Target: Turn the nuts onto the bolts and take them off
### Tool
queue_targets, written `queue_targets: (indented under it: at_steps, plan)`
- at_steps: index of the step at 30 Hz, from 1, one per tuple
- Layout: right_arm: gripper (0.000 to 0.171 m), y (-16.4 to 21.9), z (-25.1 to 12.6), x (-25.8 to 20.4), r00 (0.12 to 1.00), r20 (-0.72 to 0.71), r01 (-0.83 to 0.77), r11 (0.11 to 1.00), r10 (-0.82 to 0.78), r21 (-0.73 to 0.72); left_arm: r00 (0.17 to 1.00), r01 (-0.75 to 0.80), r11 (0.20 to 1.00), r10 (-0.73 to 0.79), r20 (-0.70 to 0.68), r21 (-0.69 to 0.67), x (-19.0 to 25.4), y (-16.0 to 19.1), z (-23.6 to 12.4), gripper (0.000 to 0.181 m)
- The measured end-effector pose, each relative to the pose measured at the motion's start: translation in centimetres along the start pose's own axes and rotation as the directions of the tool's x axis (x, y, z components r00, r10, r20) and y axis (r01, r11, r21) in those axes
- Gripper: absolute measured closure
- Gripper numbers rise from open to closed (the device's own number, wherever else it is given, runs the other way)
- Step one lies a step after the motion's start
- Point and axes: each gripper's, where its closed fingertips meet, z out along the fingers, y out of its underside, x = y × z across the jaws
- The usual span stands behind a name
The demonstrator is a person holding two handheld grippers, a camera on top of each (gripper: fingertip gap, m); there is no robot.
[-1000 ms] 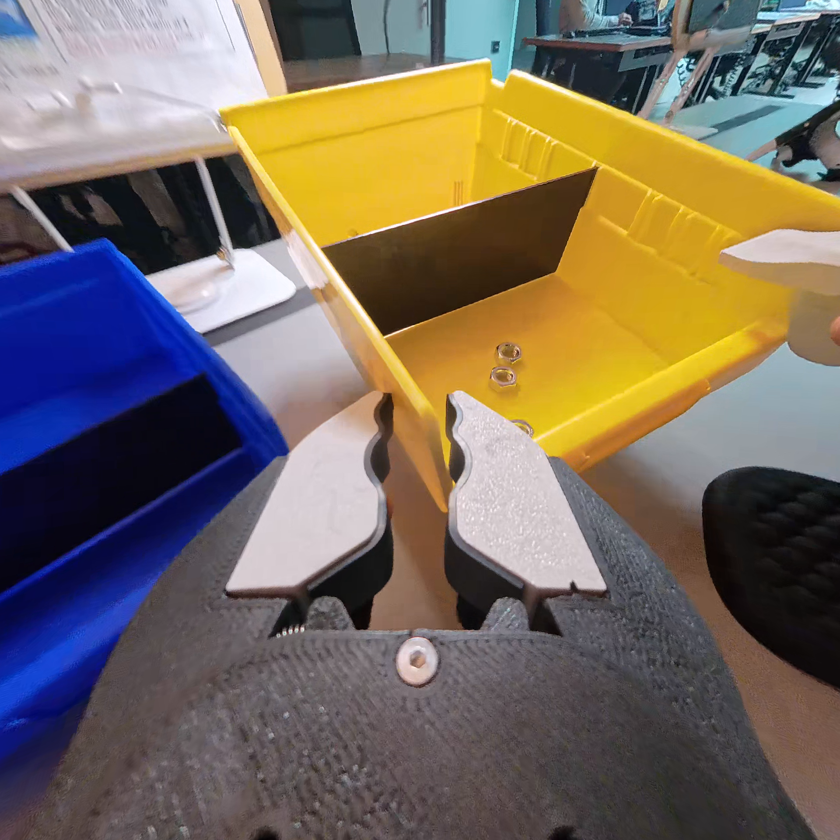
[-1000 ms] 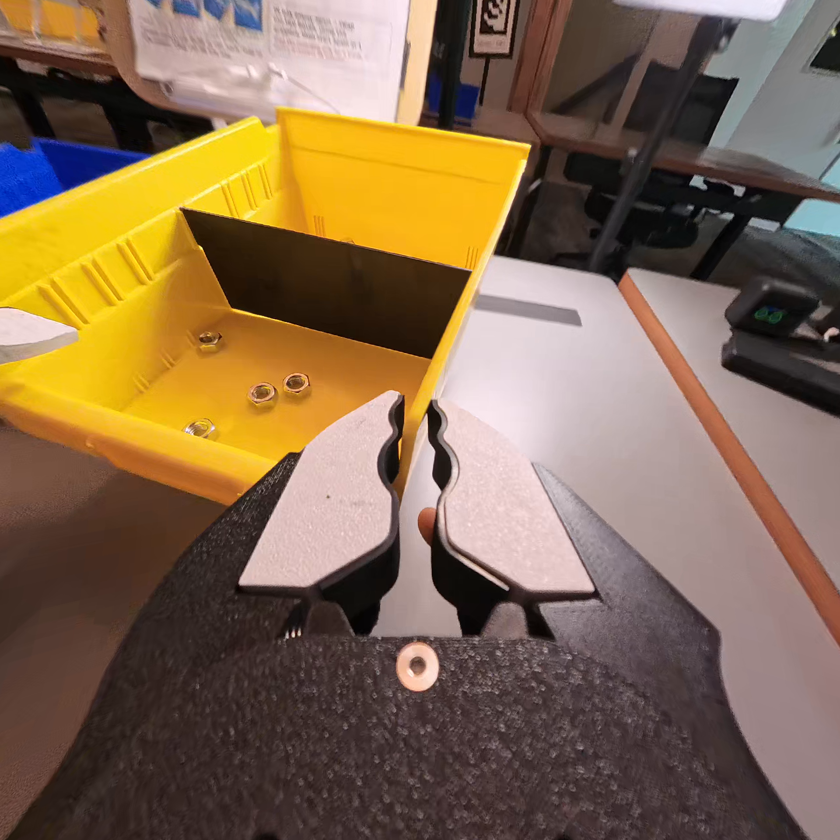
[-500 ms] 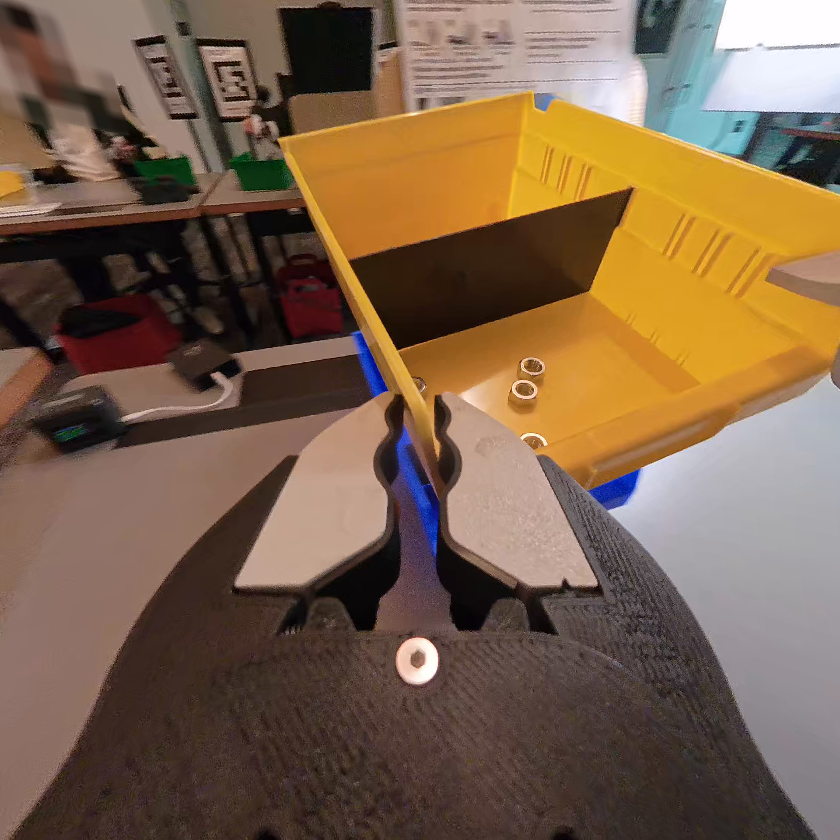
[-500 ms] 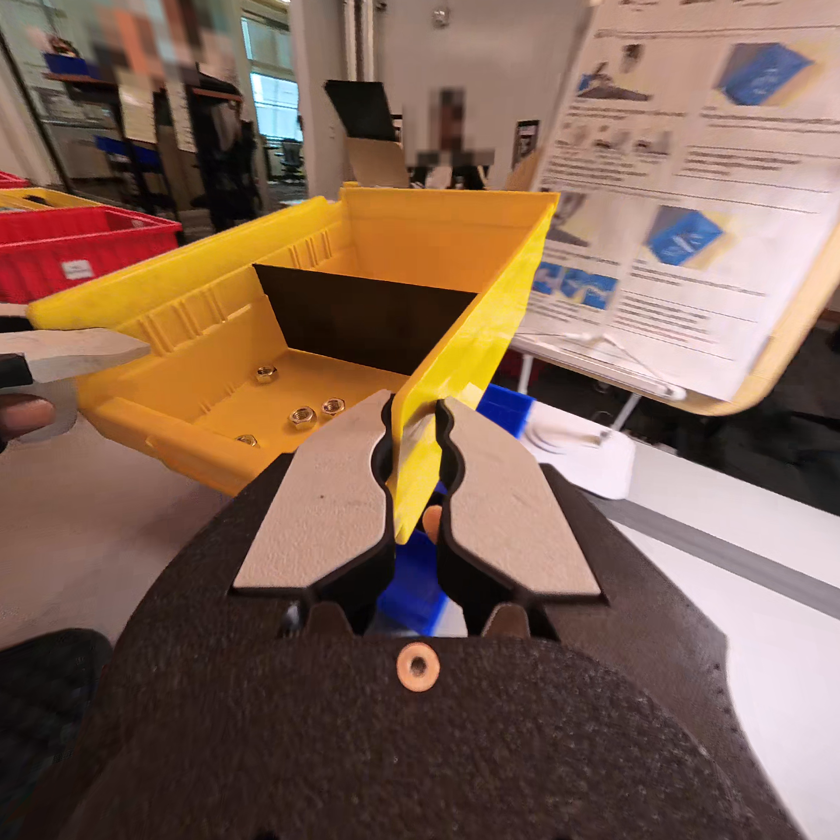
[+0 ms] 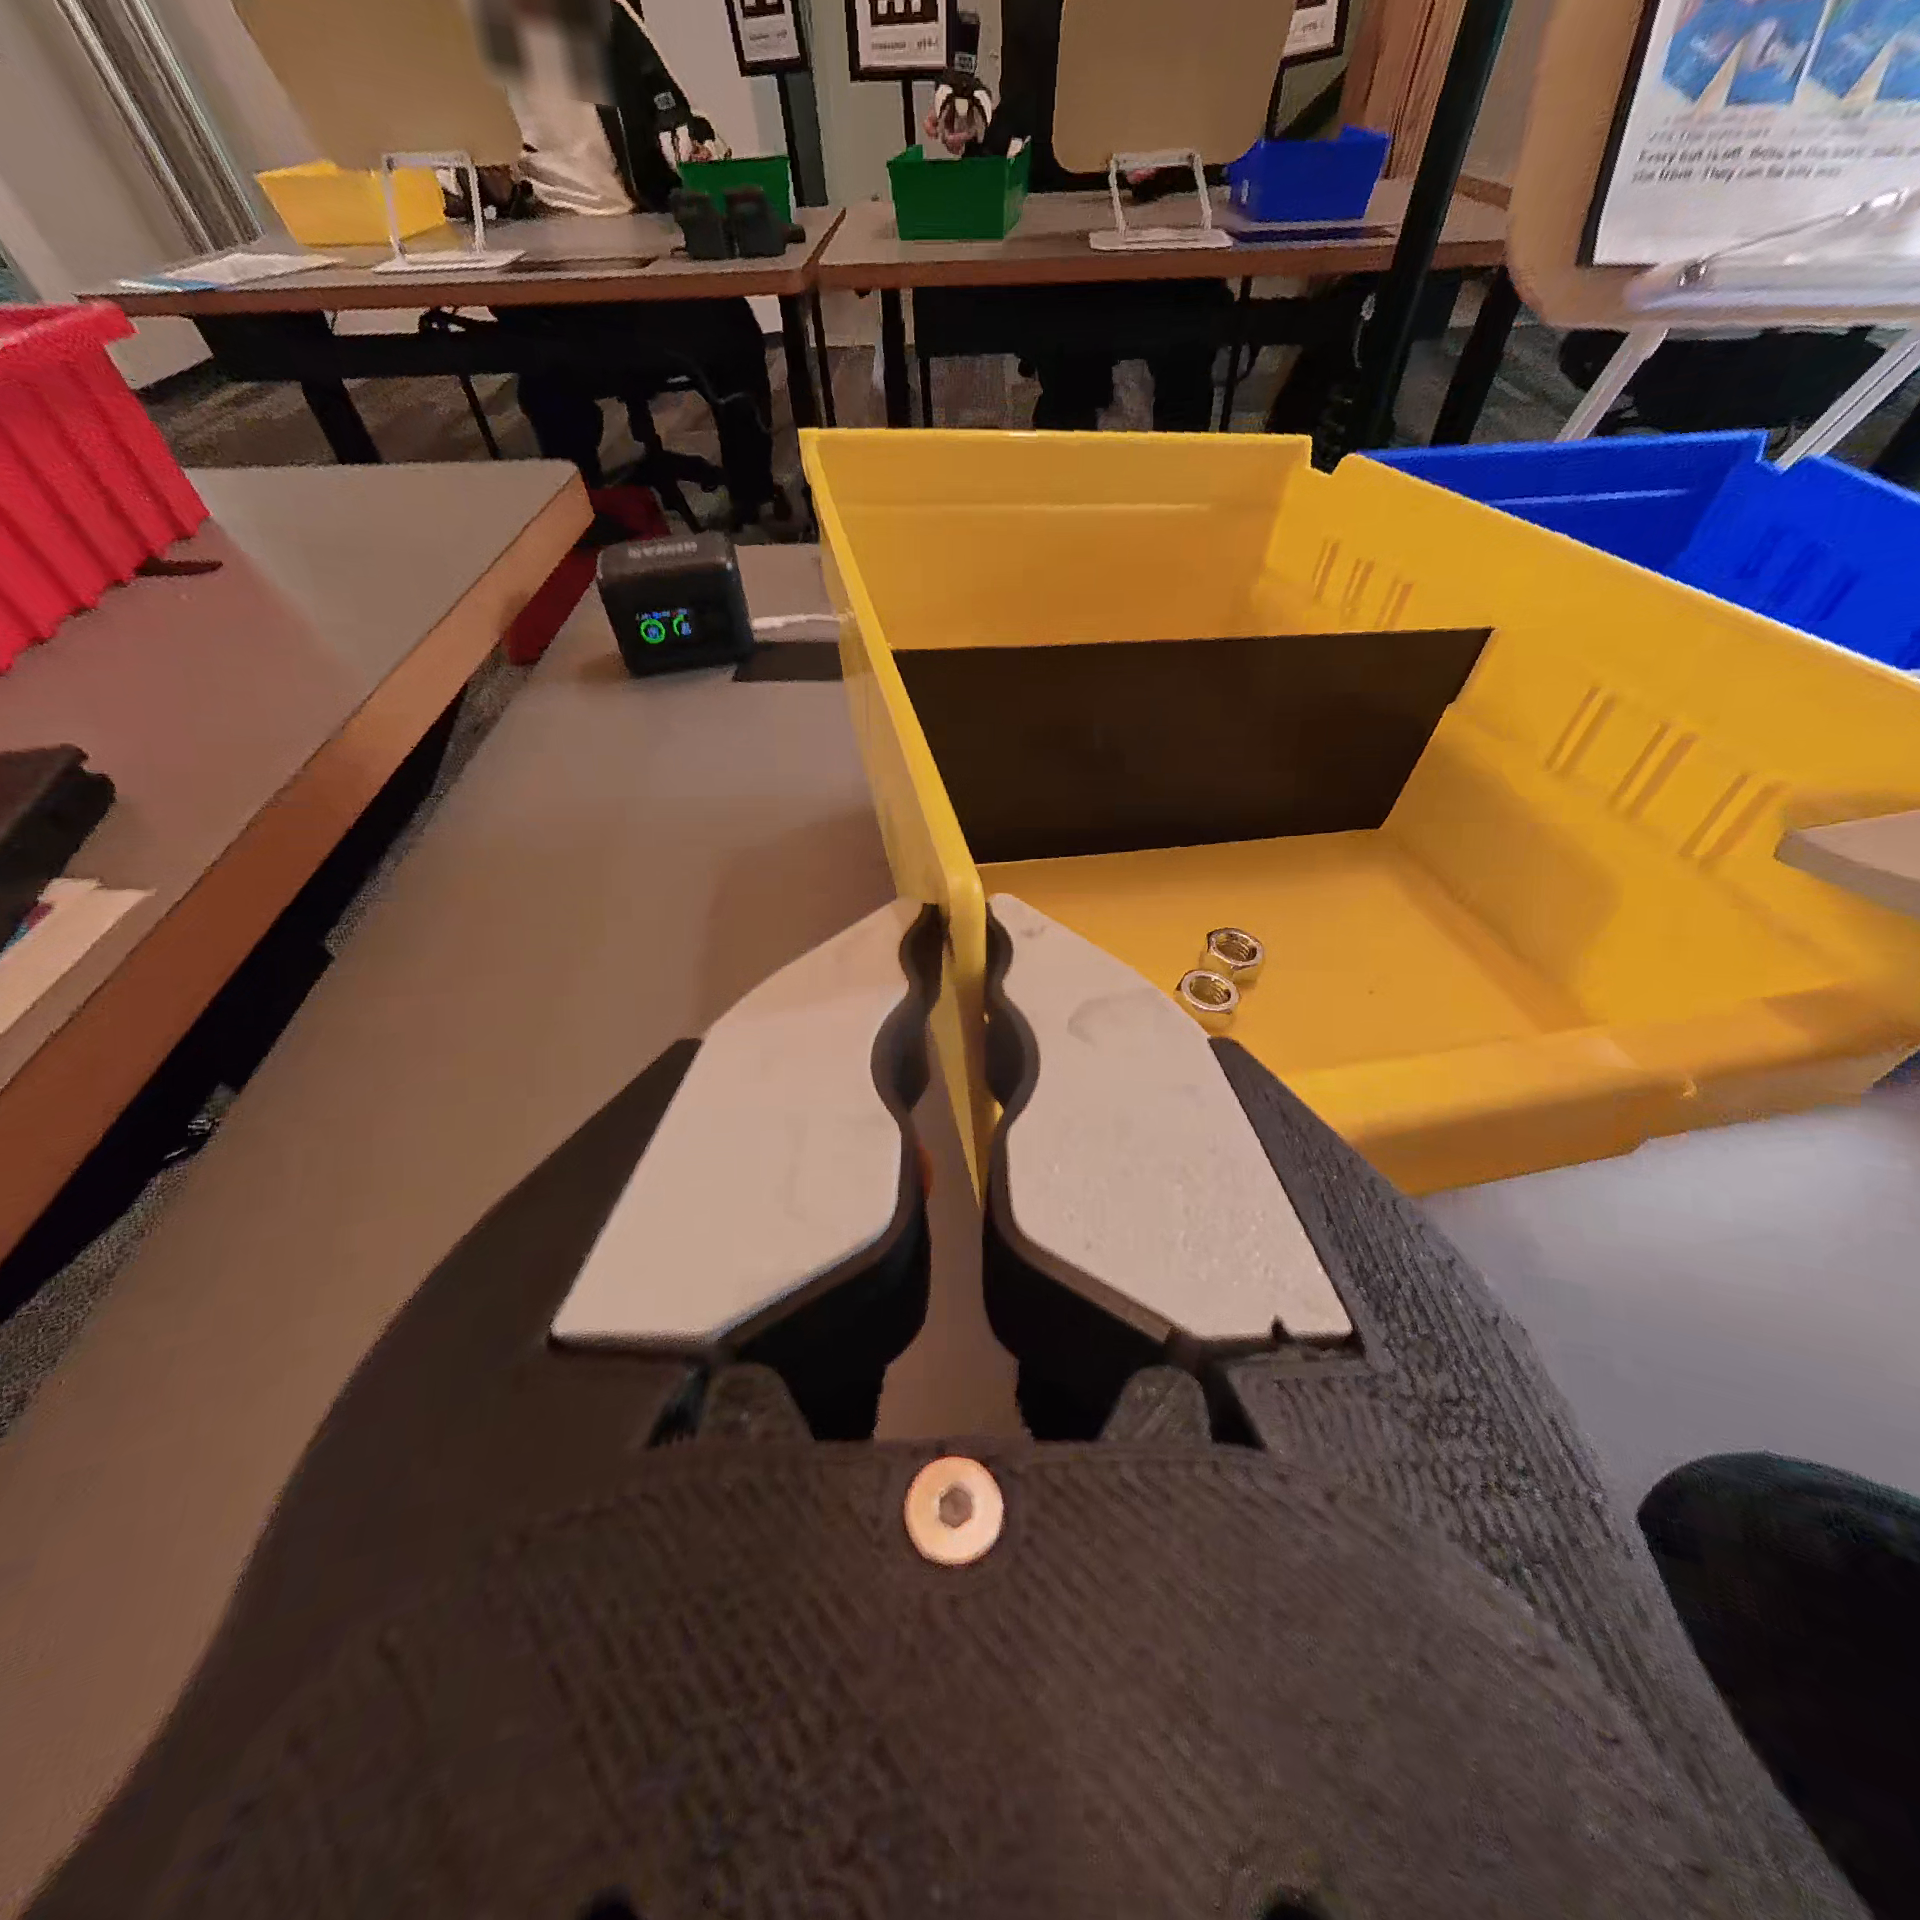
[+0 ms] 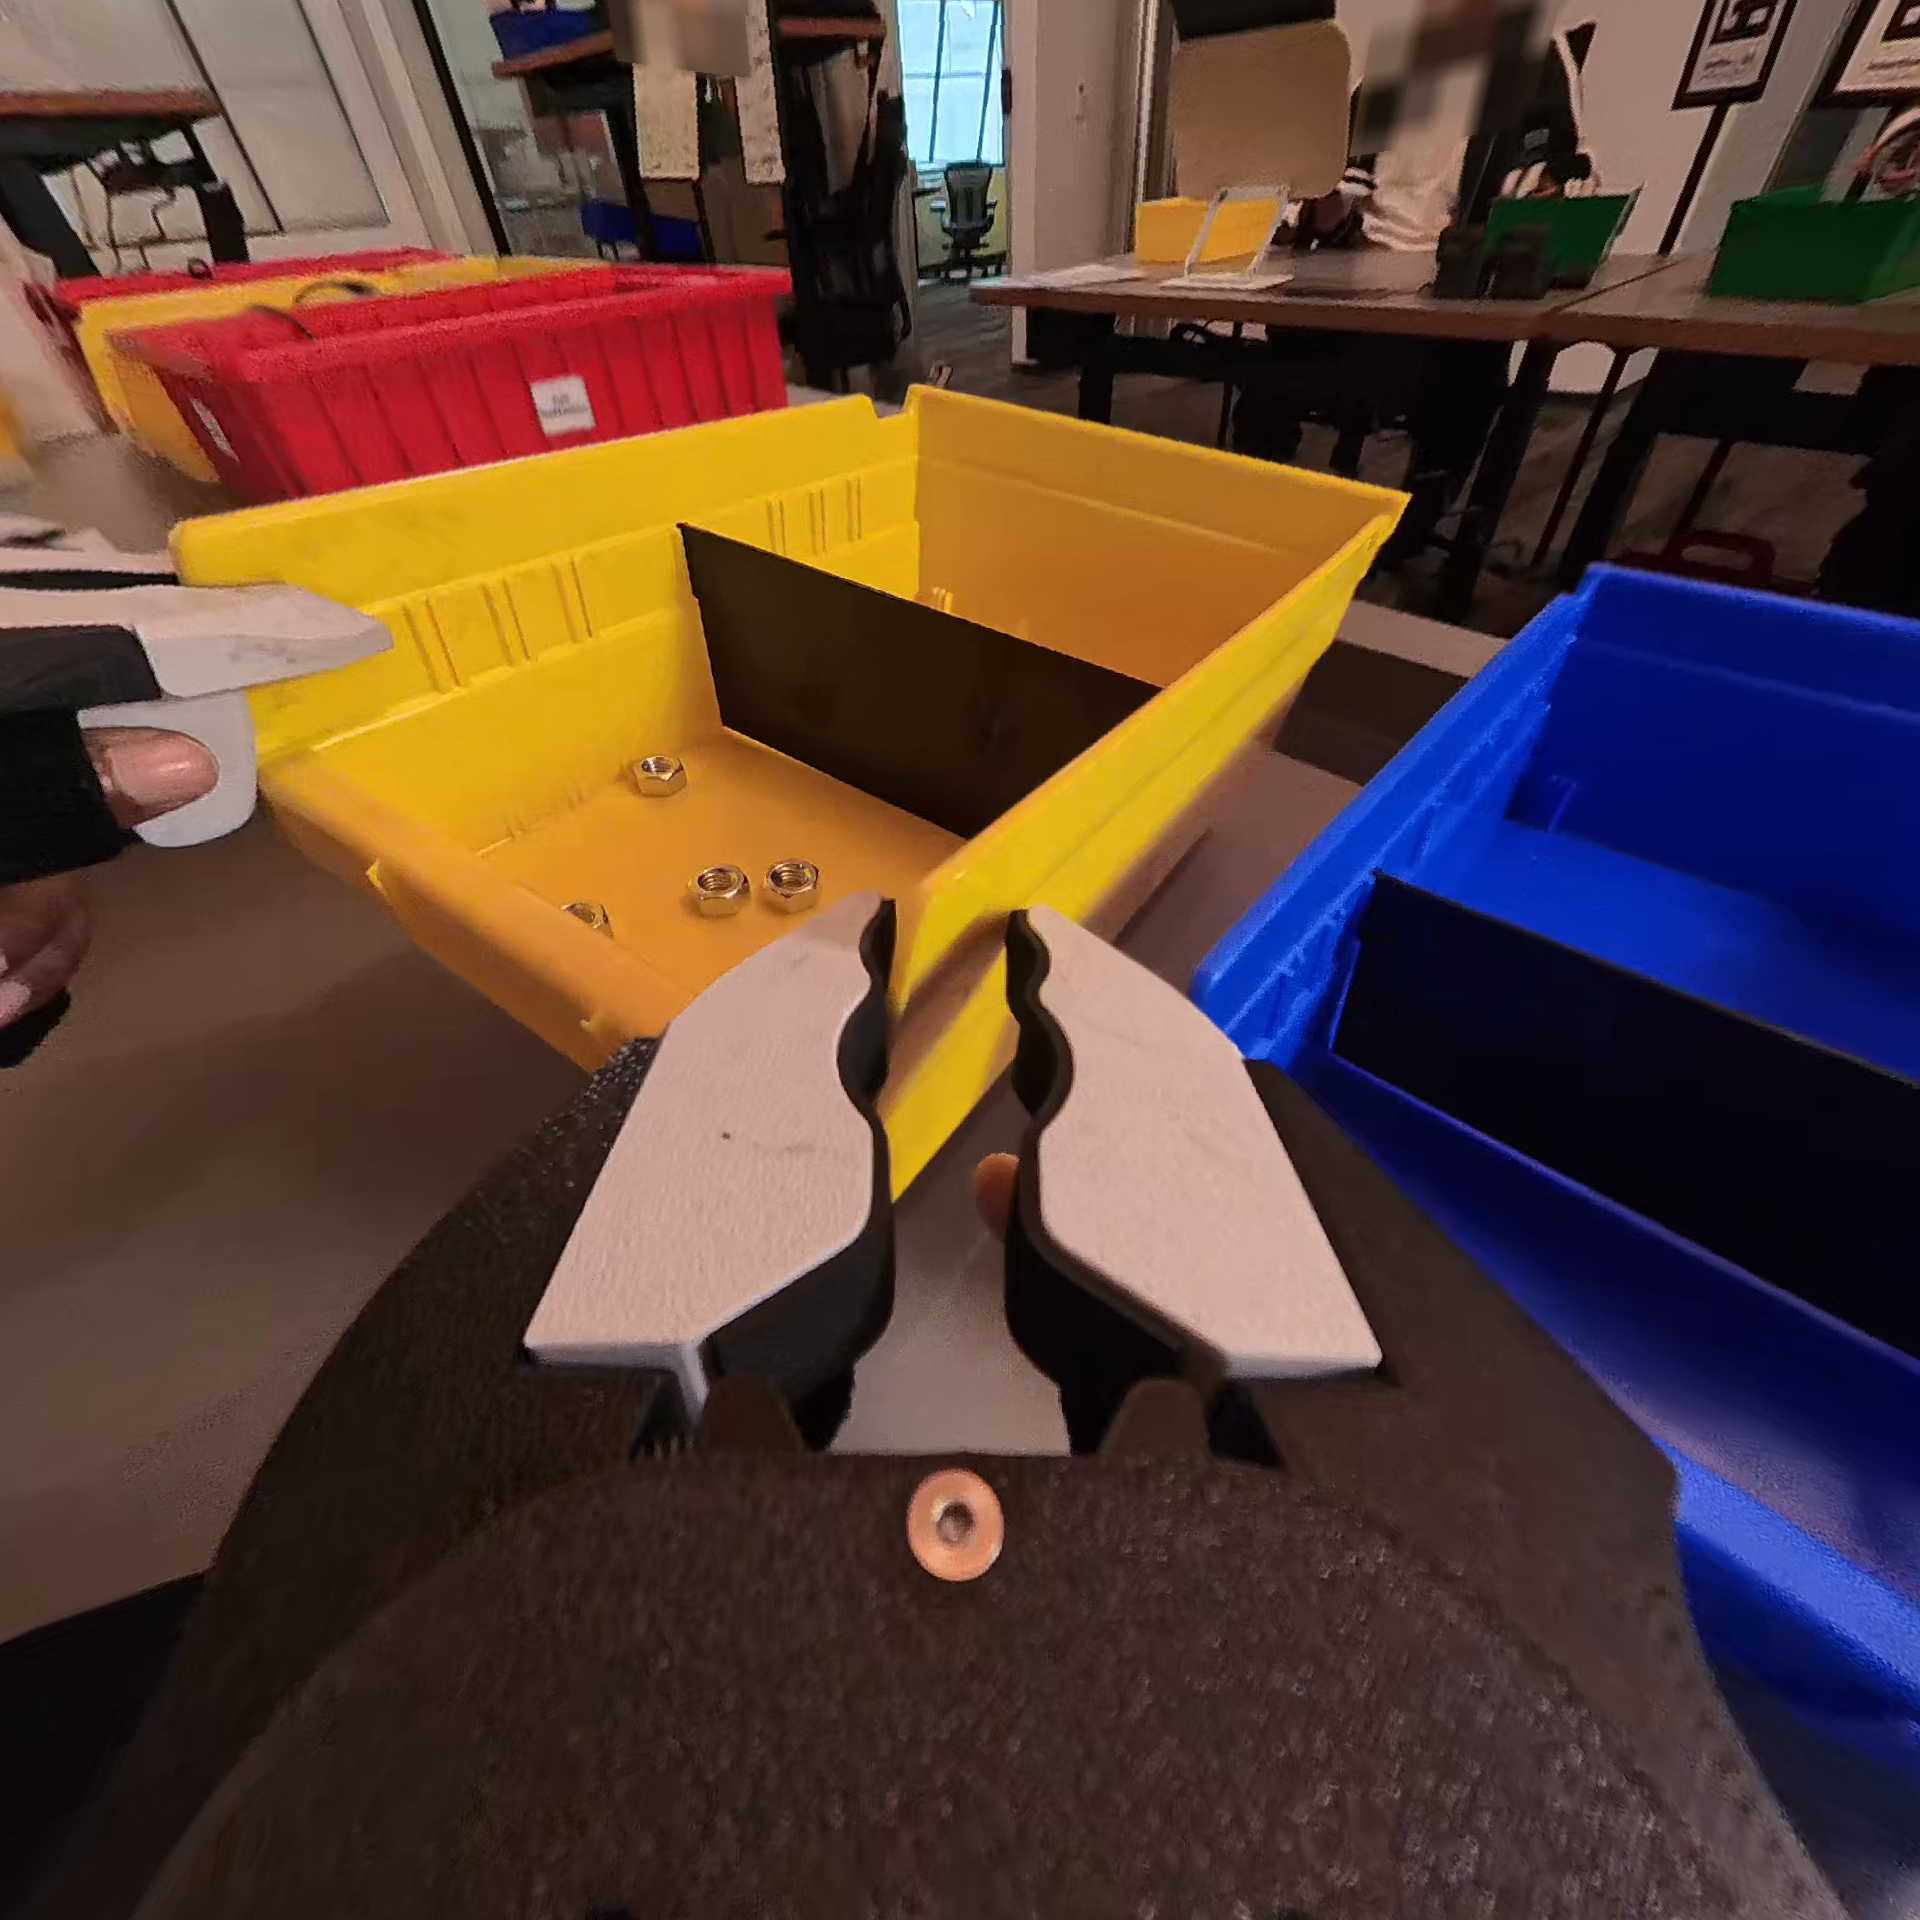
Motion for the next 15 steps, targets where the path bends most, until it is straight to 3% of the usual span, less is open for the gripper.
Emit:
queue_targets:
  at_steps: [8,10,15]
  plan:
    - [0.151,4.2,-1.2,2.5,0.996,-0.038,0.079,0.992,-0.084,-0.099,0.996,-0.029,1.000,0.030,-0.079,0.004,3.3,4.0,2.3,0.173]
    - [0.147,4.5,-2.6,3.1,0.995,0.007,0.099,0.986,-0.099,-0.131,0.983,-0.068,0.997,0.061,-0.171,-0.040,5.1,5.0,2.6,0.165]
    - [0.128,2.1,-7.6,5.5,0.931,0.207,0.335,0.929,-0.300,-0.159,0.953,-0.177,0.981,0.190,-0.235,0.076,7.2,0.9,0.7,0.144]
